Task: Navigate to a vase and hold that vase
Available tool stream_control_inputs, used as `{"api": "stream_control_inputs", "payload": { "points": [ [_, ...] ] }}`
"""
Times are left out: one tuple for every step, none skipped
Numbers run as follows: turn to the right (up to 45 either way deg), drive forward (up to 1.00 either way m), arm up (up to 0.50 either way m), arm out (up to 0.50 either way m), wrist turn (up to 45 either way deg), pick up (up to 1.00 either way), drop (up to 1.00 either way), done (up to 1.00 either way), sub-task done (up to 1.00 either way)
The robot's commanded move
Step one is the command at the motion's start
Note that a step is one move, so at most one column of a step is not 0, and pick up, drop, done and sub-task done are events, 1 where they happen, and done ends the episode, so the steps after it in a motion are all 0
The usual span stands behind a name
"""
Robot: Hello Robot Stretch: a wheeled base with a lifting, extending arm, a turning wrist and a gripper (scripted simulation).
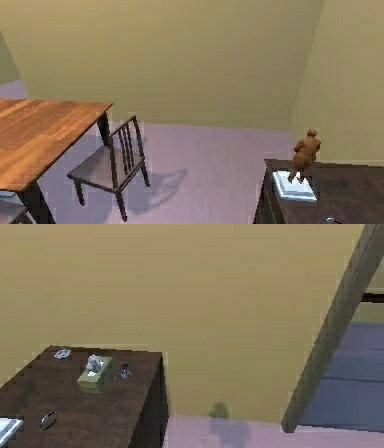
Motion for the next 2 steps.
{"api": "stream_control_inputs", "payload": {
  "points": [
    [0.0,1.0,0.0,0.0,0.0,0.0,0.0,0.0,0.0],
    [0.0,0.25,0.0,0.0,0.0,0.0,0.0,0.0,0.0]
  ]
}}
